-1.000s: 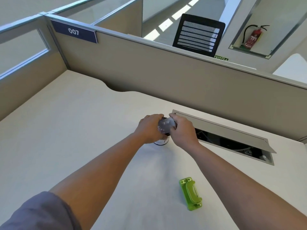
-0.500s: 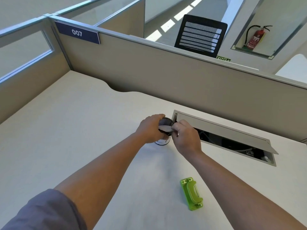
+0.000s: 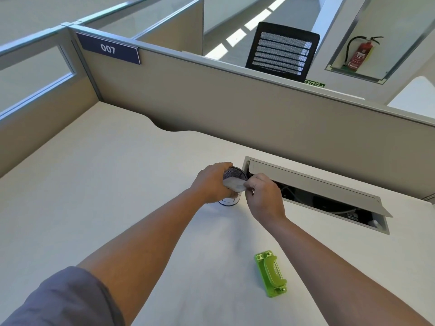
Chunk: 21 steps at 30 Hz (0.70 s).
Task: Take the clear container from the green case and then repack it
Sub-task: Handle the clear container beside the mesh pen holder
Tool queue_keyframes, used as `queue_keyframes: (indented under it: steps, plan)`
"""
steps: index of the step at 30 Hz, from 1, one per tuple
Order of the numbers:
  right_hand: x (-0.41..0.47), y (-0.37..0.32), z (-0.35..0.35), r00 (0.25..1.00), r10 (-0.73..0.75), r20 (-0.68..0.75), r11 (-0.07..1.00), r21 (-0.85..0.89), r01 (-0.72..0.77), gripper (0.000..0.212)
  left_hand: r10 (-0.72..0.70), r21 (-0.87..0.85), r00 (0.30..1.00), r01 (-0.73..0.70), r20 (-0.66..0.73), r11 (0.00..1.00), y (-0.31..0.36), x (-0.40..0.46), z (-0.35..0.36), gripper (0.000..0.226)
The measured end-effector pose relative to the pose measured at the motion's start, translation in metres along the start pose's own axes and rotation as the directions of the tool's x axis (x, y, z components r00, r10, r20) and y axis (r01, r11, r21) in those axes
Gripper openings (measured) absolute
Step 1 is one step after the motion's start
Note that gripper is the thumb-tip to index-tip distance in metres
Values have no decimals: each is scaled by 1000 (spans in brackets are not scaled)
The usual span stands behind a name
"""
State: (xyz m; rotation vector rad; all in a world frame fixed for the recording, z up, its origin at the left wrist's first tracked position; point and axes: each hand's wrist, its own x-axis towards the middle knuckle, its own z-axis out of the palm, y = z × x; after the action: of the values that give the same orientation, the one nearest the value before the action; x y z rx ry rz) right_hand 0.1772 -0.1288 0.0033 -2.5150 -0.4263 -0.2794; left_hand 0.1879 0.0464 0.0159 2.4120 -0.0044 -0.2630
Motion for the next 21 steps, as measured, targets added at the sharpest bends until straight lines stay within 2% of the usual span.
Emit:
queue_keyframes:
  steps: [2,4,8,11,13,17,21]
  plan:
    - [0,-1,-1,995,89,-43,993,83,-85,16,3,2,1000,-3,-4,1000,0,0,0,100]
    - [3,-3,-4,968,243,-58,952,205,-226,13,11,3,1000,-11,-14,1000,1,-1,1,97]
    - [8,-3,-7,844,535,28,751,442,-491,10,31,-13,999,-31,-29,999,3,-3,-1,82]
    - [9,-2,-9,779,621,85,636,528,-564,15,27,-22,999,-28,-27,999,4,-5,-1,82]
    - [9,-2,-10,759,642,111,598,546,-586,14,25,-25,999,-25,-22,999,4,-5,-1,83]
    - [8,-6,-12,765,637,99,619,526,-583,11,23,-12,1000,-23,-21,1000,3,-3,0,85]
    - [4,-10,-17,871,490,36,802,374,-466,8,12,-3,1000,-12,-20,1000,-1,-1,1,95]
